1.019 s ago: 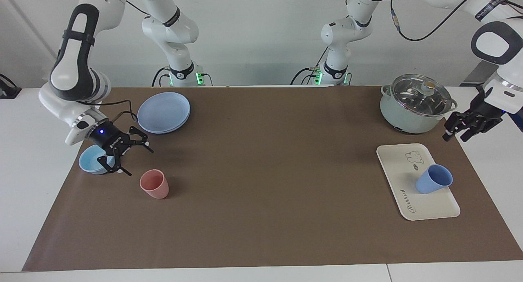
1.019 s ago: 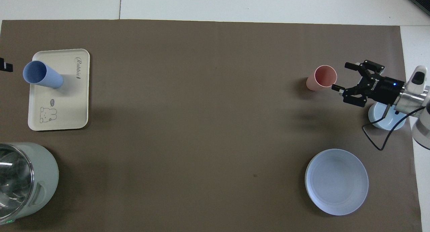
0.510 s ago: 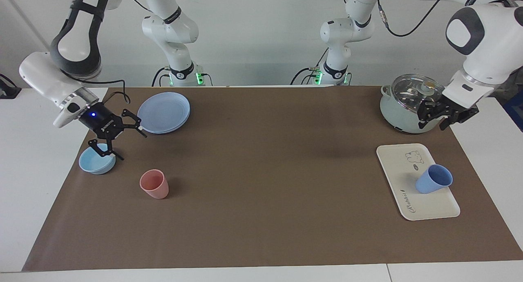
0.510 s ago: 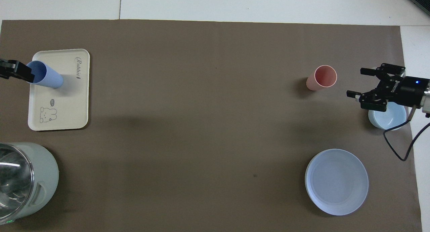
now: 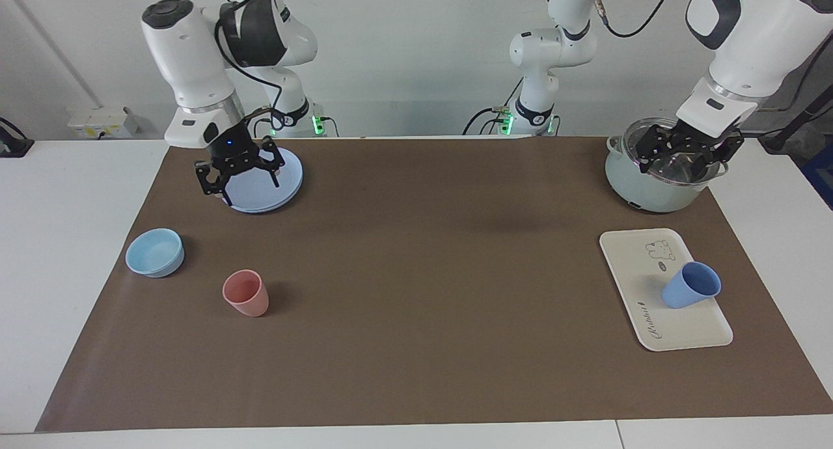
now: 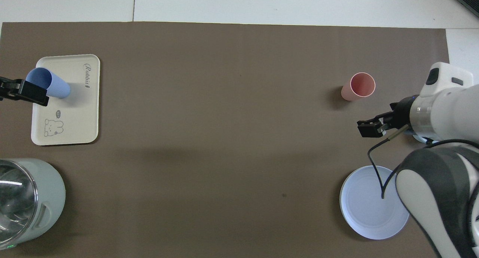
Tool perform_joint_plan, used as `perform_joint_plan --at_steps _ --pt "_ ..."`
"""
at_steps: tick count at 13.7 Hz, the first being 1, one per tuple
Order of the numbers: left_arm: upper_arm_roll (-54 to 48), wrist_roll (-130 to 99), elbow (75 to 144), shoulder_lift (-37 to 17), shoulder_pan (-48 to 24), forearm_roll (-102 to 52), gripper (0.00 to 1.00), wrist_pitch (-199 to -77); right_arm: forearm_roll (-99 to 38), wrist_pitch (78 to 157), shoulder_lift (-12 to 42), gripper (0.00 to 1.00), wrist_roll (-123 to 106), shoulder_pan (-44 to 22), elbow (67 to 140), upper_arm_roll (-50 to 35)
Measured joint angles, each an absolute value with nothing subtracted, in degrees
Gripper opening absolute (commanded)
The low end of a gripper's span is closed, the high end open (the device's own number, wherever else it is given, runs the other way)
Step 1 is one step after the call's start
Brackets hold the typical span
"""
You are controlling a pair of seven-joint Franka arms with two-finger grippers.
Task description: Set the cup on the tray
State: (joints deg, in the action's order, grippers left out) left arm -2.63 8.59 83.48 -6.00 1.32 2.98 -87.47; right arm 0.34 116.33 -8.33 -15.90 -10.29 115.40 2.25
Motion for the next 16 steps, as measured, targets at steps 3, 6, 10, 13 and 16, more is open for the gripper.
perform_joint_plan --at_steps 3,6,10,13,16 --pt "-2.64 2.91 84.96 -5.68 1.32 1.56 1.0 -88.2 2.65 107.37 -8.37 1.0 -1.43 -11.95 110.76 2.16" --pt "-2.65 -1.85 85.37 -5.26 1.32 -0.53 1.0 -88.48 2.4 98.11 -7.4 1.0 0.32 -8.59 102.33 3.02" --pt "-2.51 -2.29 85.44 -5.14 1.32 -1.06 1.0 -89.31 1.54 84.89 -4.21 1.0 0.85 -4.89 91.5 3.28" --pt "-2.46 -2.3 85.44 -5.1 1.32 -1.1 1.0 -89.51 0.7 79.69 -1.6 1.0 0.85 -2.63 85.28 3.31" --pt "-2.35 -2.3 85.44 -5.1 1.32 -1.11 1.0 -89.62 0.65 78.82 -0.7 1.0 0.85 -2.62 85.4 3.18"
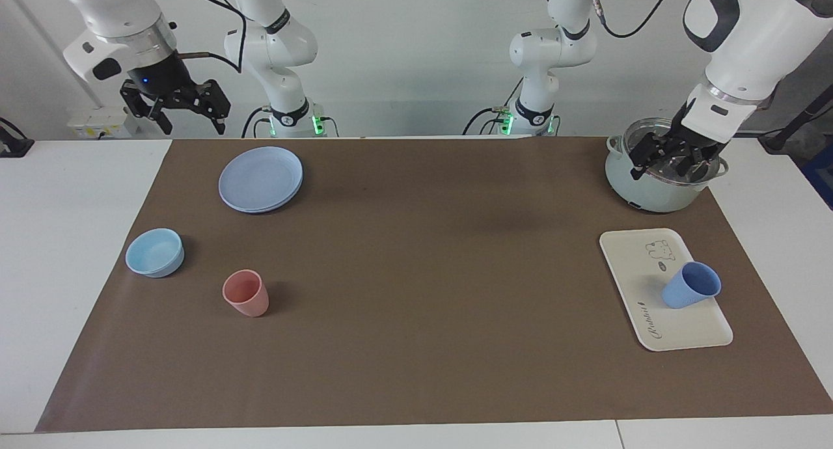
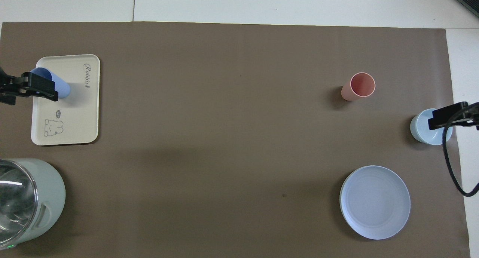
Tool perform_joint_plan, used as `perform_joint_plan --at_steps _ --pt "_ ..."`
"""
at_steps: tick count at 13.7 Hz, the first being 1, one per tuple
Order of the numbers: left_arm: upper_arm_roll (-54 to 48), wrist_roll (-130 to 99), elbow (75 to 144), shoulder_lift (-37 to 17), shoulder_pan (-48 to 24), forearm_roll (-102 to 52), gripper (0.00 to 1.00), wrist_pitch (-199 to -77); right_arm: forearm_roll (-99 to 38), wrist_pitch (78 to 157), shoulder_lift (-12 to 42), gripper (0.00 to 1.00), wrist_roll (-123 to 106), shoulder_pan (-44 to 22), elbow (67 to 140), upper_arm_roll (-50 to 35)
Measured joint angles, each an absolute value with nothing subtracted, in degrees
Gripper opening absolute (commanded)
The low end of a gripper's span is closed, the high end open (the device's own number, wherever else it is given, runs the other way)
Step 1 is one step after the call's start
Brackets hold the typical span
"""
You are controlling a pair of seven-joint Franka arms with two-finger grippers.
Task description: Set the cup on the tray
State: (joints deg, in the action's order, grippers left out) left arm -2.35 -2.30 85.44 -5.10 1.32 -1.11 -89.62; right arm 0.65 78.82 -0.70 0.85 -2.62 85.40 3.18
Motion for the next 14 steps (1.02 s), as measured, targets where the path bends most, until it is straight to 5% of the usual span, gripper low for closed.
perform_joint_plan --at_steps 14 --pt "-2.62 -2.34 85.08 -1.3 1.31 -1.13 1.0 -85.6 0.66 87.16 -2.48 1.0 0.85 -2.5 91.67 3.26"
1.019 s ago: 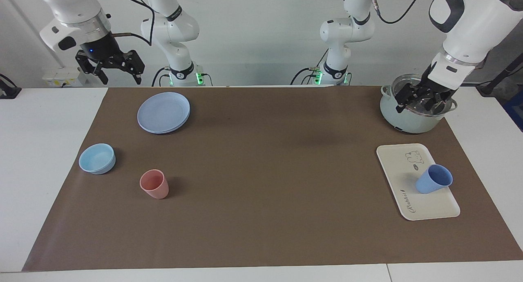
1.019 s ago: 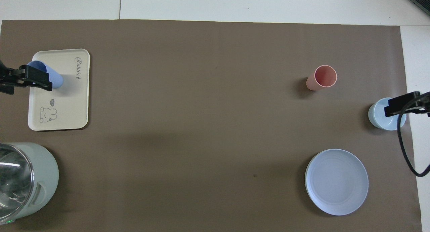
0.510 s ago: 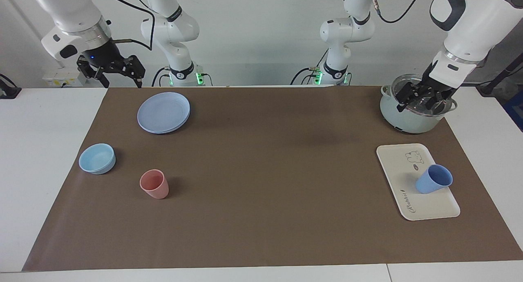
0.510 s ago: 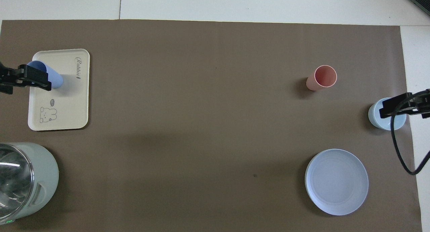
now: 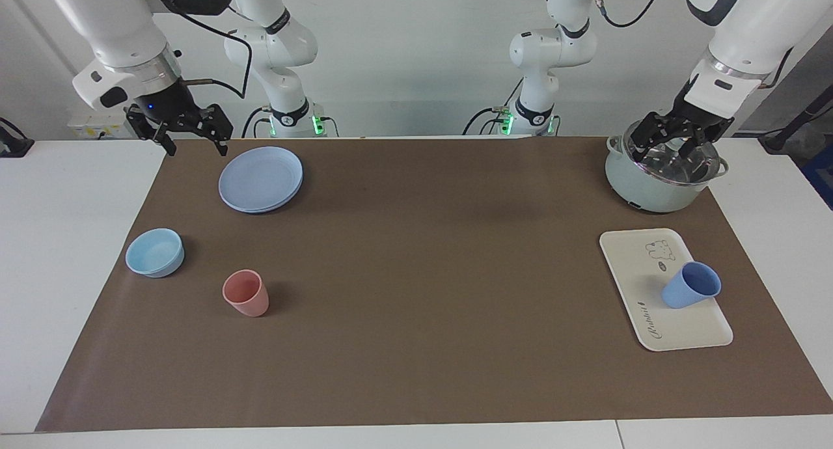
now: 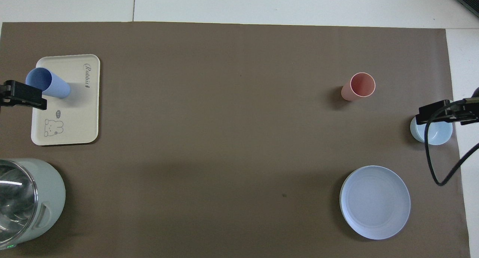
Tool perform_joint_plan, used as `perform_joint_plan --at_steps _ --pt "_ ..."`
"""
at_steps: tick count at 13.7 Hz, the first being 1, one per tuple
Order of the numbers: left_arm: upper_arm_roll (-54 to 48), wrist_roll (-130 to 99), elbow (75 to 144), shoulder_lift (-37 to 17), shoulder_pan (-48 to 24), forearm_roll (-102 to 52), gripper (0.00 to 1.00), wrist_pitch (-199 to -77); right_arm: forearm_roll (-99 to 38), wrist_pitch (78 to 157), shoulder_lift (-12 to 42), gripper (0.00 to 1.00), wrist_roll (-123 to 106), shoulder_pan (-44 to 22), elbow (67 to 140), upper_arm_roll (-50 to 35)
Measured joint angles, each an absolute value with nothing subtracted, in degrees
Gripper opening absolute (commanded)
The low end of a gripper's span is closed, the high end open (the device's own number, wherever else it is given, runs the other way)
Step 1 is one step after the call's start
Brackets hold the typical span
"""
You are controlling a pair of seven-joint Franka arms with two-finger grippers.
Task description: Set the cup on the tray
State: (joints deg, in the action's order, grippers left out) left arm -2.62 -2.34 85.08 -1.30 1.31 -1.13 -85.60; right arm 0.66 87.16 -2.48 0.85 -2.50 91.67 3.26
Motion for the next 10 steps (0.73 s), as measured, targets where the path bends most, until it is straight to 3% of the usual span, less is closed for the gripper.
perform_joint_plan --at_steps 10 --pt "-2.74 -2.34 85.41 -1.3 1.25 0.57 1.0 -85.59 0.81 86.45 -3.3 1.0 0.86 -2.52 91.44 3.03"
